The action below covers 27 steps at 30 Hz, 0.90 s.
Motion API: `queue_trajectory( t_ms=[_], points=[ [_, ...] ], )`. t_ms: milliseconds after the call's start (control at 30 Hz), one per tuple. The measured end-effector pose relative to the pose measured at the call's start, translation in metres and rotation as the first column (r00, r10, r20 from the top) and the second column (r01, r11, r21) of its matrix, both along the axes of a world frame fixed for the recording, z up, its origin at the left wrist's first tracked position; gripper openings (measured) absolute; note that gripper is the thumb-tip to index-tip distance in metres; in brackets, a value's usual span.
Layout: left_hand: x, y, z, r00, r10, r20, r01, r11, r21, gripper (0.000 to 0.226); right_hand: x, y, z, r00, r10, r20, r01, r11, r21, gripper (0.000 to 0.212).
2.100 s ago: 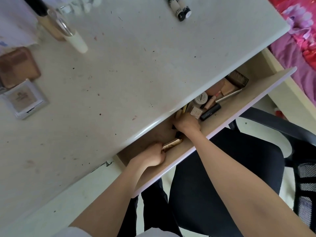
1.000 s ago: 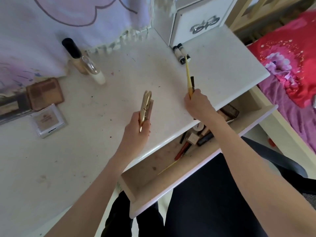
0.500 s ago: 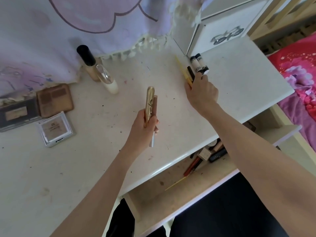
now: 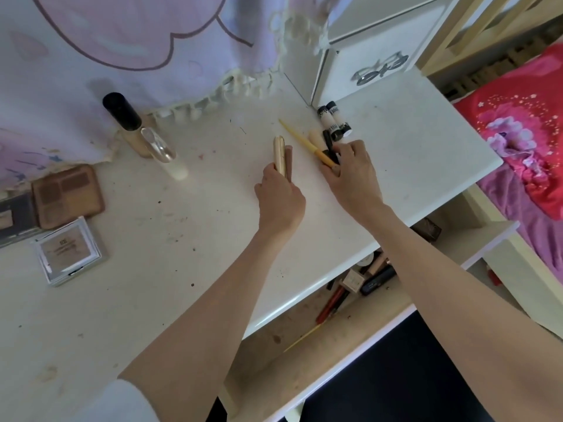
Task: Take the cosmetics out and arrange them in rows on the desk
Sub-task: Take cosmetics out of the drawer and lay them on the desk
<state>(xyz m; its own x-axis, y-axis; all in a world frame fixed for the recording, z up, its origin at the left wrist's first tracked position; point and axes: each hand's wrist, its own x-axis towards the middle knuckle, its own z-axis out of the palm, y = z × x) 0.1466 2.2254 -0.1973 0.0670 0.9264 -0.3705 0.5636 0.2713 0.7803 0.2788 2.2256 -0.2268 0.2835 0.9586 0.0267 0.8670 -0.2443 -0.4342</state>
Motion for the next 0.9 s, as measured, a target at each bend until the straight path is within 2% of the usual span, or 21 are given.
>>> queue_trajectory(
  t_ms=[167, 367, 533, 733, 900],
  points=[
    [0.023, 0.021, -0.001, 0.999, 0.01, -0.051, -0.008, 0.999, 0.045, 0.035, 0.01, -0.002, -0.002, 0.998, 0.066, -0.024, -0.065, 0.996, 0.061, 0.039],
    [0.036, 0.03, -0.003, 0.992, 0.026, -0.122, -0.017, 0.997, 0.073, 0.034, 0.019, -0.005, -0.007, 0.986, 0.158, -0.047, -0.148, 0.974, 0.169, 0.028],
    [0.043, 0.037, -0.002, 0.998, 0.007, -0.057, -0.003, 0.998, 0.064, 0.038, 0.026, 0.012, -0.002, 0.994, 0.054, -0.095, -0.032, 0.973, 0.228, 0.045],
    [0.048, 0.037, -0.005, 1.0, -0.029, 0.009, 0.029, 0.997, 0.077, 0.032, 0.033, 0.034, -0.003, 0.982, 0.087, -0.168, -0.094, 0.995, -0.034, 0.054],
    [0.054, 0.036, -0.009, 0.997, -0.057, 0.051, 0.053, 0.996, 0.068, 0.026, 0.04, 0.035, -0.004, 0.983, 0.113, -0.147, -0.123, 0.99, -0.062, 0.052]
  ],
)
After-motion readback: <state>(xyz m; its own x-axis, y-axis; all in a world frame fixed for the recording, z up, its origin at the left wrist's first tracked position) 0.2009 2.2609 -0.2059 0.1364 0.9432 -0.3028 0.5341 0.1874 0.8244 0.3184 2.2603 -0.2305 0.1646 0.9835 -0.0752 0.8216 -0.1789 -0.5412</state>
